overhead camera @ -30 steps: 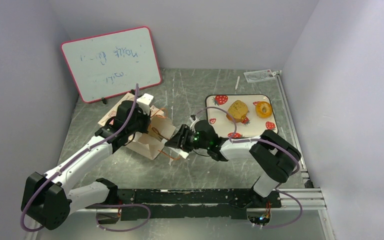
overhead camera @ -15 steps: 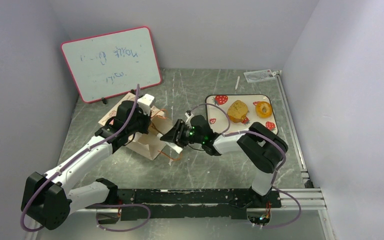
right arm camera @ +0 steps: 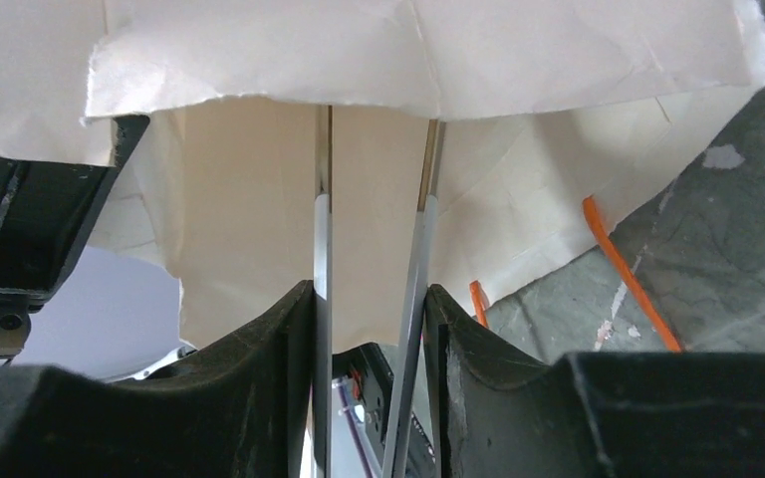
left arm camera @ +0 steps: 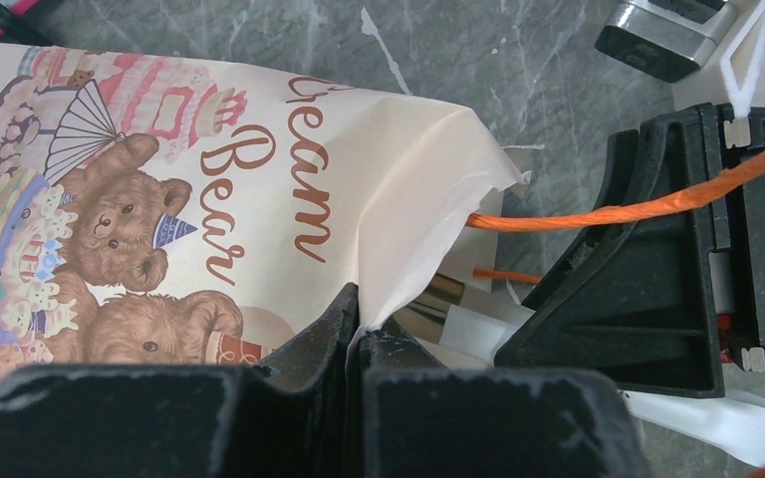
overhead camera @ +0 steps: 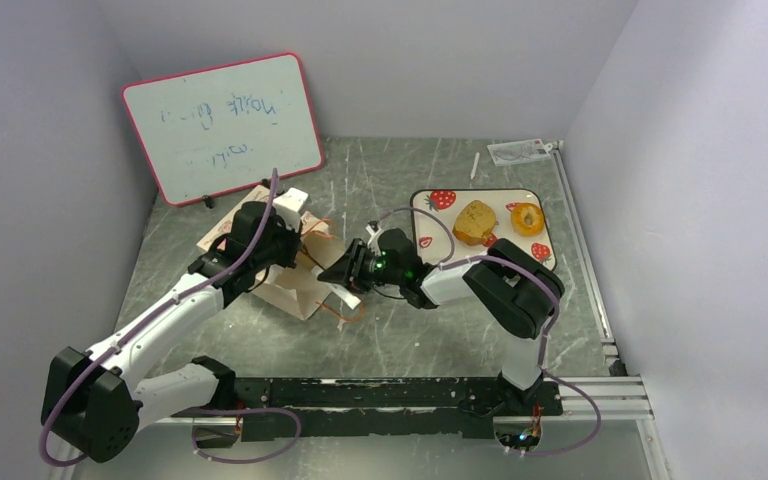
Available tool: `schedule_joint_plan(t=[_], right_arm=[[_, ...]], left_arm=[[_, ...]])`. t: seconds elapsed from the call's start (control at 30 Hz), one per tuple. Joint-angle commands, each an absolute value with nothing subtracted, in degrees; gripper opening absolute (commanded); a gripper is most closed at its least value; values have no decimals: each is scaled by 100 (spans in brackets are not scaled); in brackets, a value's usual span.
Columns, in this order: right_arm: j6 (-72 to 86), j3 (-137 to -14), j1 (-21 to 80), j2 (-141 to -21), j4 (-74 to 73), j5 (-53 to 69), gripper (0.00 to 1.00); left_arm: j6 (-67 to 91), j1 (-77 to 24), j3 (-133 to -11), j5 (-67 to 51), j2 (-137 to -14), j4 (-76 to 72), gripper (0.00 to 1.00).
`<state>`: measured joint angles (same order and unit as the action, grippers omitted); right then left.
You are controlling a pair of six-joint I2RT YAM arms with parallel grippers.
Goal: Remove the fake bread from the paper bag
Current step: Take out the fake bread from the paper bag.
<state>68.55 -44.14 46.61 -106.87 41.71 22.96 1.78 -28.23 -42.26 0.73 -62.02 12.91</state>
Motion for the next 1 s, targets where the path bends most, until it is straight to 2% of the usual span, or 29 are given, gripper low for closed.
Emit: schedule_joint_plan(t=[0.0, 0.23, 0.6, 0.97], right_arm=[[6793, -4287, 4628, -10385, 4357, 2328, 7], [6538, -4036, 4621, -9751, 3927, 2158, 0], [6436, -3717, 4619, -9241, 3691, 2050, 0], [6192, -3238, 4503, -7780, 2699, 1652, 0]], left_arm=[[368, -2850, -4252, 92, -6121, 1131, 7], [716, -2853, -4459, 756, -6280, 1134, 7], [1016, -2852, -4622, 1003, -6427, 1175, 7], [1042, -2856, -4670, 1351, -6486, 1385, 7]])
